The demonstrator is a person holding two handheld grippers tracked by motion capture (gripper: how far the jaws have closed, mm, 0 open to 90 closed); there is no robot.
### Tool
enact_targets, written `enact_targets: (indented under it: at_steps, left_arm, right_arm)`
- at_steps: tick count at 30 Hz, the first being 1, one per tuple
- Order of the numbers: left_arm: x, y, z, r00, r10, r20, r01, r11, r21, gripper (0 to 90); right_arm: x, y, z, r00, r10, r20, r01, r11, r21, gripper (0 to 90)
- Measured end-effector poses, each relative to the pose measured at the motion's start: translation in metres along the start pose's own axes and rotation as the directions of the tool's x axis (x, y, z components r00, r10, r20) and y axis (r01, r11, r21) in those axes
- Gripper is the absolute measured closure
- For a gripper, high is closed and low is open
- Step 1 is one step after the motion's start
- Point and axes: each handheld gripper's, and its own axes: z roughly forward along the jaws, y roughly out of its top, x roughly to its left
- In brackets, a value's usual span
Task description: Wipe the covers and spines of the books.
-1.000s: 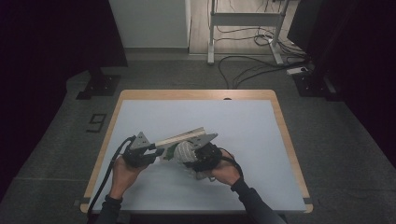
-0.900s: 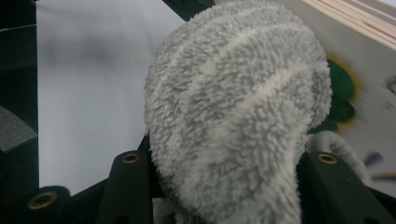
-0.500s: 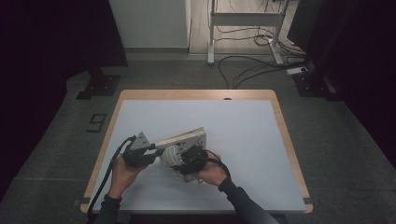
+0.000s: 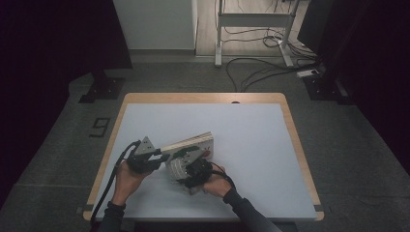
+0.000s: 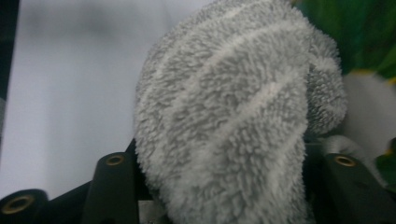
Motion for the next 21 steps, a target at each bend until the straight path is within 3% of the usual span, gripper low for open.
enact_targets:
  at_steps: [5,10,13,21]
  left_arm:
    - [0.000,0.000,0.000,1.0000,0.002,-0.003,-0.002,1.0000,0.001,65.3]
    - [0.000,0.000,0.000,1.0000,-0.005,-0.002,0.005,1.0000,-0.005,65.2]
    - [0.000,0.000,0.000,1.0000,-0.008,-0.003,0.008,0.9999,-0.006,65.0]
    - [-0.001,0.000,0.000,1.0000,-0.008,-0.004,0.008,1.0000,-0.003,64.8]
  right_arm:
    - [0.000,-0.008,0.009,0.9996,0.020,-0.019,-0.020,1.000,0.017,35.5]
    - [0.000,-0.004,0.004,0.9989,0.029,-0.038,-0.027,0.999,0.030,19.0]
    - [0.001,-0.001,-0.002,0.9991,0.034,-0.025,-0.033,0.999,0.018,13.3]
    - [-0.002,0.008,-0.023,0.9990,0.041,-0.020,-0.041,0.998,-0.042,12.2]
